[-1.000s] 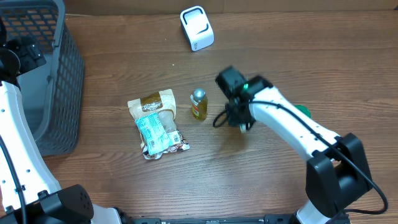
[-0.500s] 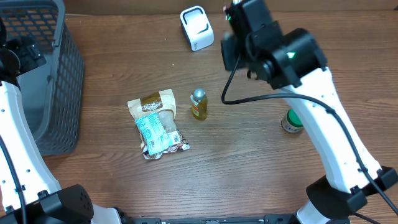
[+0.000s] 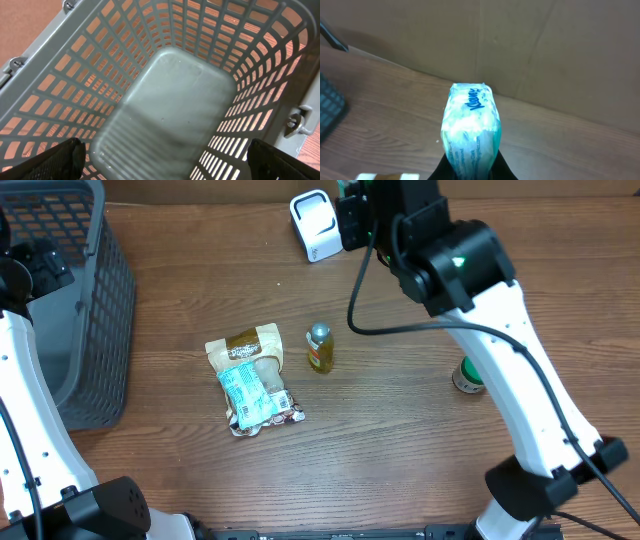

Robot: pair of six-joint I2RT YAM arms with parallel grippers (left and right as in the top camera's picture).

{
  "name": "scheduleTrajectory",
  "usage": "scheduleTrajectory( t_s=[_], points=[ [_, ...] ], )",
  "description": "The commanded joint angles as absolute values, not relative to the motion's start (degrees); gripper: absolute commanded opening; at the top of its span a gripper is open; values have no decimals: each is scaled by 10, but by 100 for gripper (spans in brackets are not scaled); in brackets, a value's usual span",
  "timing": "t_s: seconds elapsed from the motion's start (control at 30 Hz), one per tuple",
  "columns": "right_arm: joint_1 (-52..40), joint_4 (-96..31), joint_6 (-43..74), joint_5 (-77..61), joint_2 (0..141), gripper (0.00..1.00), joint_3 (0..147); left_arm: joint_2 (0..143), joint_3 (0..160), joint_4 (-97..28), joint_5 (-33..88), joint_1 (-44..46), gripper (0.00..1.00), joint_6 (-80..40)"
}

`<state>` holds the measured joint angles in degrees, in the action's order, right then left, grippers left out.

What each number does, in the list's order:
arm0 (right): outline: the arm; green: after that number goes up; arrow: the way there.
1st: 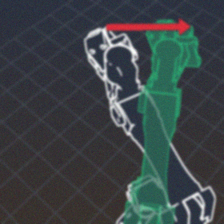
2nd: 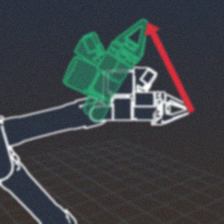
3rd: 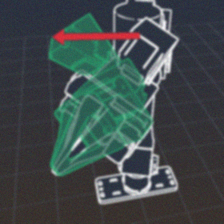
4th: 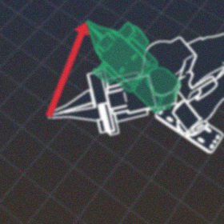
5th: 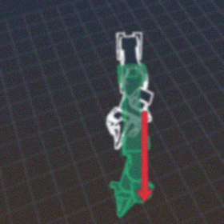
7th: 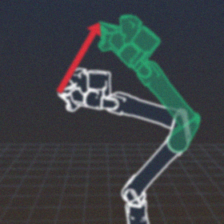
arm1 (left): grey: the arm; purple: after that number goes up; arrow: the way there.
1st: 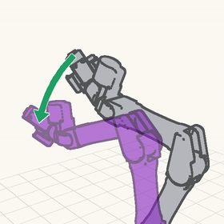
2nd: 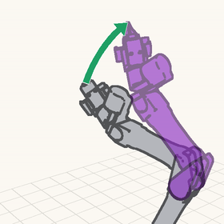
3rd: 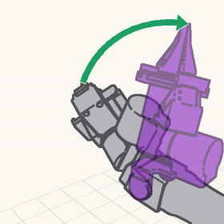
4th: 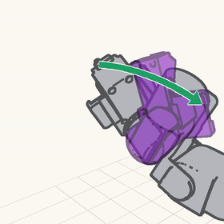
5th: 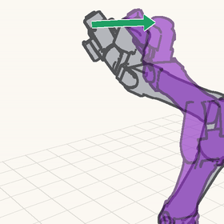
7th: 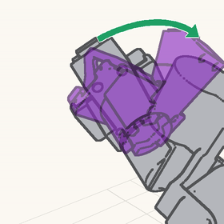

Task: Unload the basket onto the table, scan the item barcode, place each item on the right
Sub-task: 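Lift the Kleenex pack and carry it to the white scanner, then hold the Kleenex pack in front of the scanner window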

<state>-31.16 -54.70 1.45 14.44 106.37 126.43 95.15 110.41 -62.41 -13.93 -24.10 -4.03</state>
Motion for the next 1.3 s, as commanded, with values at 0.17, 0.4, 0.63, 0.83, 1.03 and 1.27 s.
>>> scheduleTrajectory(
  t_s=[0.17,0.4,0.63,0.83,1.03,1.27],
  points=[
    [-311,-453,-38,156,1162,4,1270,951,1112,-624,-135,-240,100,-29],
    [-310,-393,-37,156,1223,4,1270,951,1112,-624,-135,-240,100,-30],
    [-310,-370,-37,156,1253,4,1268,951,1112,-624,-135,-240,99,-30],
    [-308,-347,-38,156,1271,4,1268,951,1112,-624,-135,-240,100,-30],
    [-300,-300,-66,156,1292,4,1267,951,1112,-624,-135,-240,100,-30],
    [-292,-257,-109,154,1316,4,1267,951,1112,-624,-135,-240,99,-29]
  ],
)
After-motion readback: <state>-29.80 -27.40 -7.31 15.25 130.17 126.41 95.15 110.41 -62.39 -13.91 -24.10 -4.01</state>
